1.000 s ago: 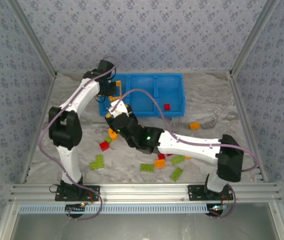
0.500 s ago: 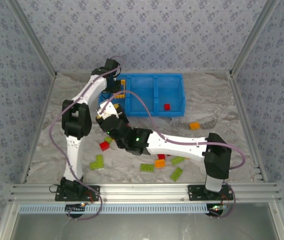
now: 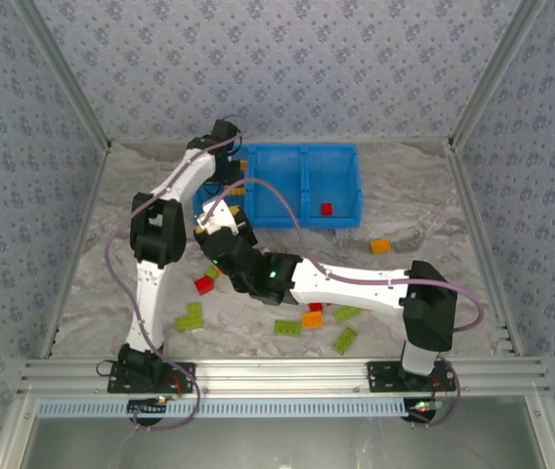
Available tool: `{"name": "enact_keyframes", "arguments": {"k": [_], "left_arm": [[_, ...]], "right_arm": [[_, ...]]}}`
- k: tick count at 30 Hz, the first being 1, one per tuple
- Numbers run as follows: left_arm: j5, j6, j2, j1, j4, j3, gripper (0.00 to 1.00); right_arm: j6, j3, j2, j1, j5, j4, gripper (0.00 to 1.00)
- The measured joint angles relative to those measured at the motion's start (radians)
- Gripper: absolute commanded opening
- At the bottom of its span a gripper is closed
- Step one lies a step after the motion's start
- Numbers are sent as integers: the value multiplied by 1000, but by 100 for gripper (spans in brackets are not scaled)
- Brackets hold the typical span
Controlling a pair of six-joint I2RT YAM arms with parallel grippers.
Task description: Sort the legos into containers by color
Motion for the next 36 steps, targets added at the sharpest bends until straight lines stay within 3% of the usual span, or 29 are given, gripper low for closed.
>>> {"name": "enact_keyframes", "arguments": {"k": [8, 15, 22, 27, 30, 36], "left_arm": [[-7, 0, 9, -2, 21, 0, 0], [-6, 4, 31, -2, 18, 11, 13], [4, 18, 31, -12, 18, 12, 41], [1, 22, 24, -23, 18, 11, 43], [-10, 9, -31, -24, 23, -33, 50], [-54, -37, -319, -42, 57, -216, 57]], "right_arm": [[27, -3, 0, 4, 0, -24, 64], [53, -21, -11, 4, 0, -44, 64], [72, -52, -53, 4, 1, -66, 63], [89, -92, -104, 4, 9, -88, 64], [108, -140, -161, 3, 19, -108, 63], [190, -270, -353, -26, 43, -228, 59]]}}
